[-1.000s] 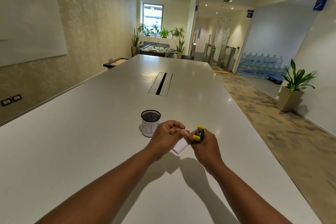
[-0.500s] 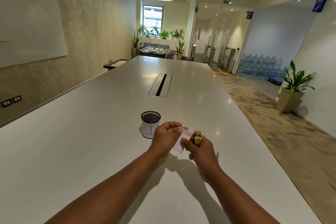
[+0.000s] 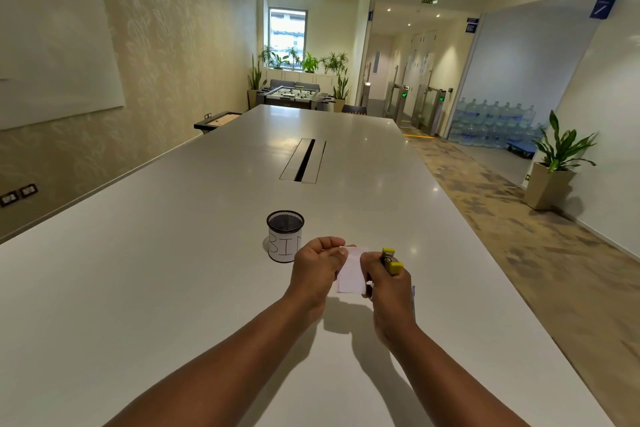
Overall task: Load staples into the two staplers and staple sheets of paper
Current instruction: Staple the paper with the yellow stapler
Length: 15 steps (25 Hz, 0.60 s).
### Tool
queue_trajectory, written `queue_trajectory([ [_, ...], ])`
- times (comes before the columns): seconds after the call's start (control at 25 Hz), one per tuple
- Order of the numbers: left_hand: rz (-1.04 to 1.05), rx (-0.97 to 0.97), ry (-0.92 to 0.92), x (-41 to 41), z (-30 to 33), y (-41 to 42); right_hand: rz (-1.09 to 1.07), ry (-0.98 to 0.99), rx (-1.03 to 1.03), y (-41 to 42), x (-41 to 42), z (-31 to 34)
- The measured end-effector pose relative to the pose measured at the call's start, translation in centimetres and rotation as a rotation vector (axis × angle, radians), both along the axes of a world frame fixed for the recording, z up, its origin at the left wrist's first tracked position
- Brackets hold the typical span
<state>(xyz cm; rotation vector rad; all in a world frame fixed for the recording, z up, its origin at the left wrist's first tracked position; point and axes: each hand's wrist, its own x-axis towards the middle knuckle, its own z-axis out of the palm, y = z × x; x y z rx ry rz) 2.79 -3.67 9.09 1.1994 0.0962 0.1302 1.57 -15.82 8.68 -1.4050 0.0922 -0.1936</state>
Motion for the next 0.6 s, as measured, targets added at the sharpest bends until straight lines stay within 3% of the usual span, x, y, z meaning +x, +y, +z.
queue_trajectory([
  [0.2,-0.044,0.217,-0.001,-0.3,-0.3,0.4,-0.003,-0.009,-0.034,-0.7,0.2,-0.1],
  [0.4,-0.187,0.422,0.027,-0.2,0.6,0.8,0.022,-0.018,-0.239,-1.3,0.6,0.2],
  [0.6,-0.186,0.565,-0.036,0.1,0.9,1.2,0.124,-0.115,-0.501,-1.9,0.7,0.6],
])
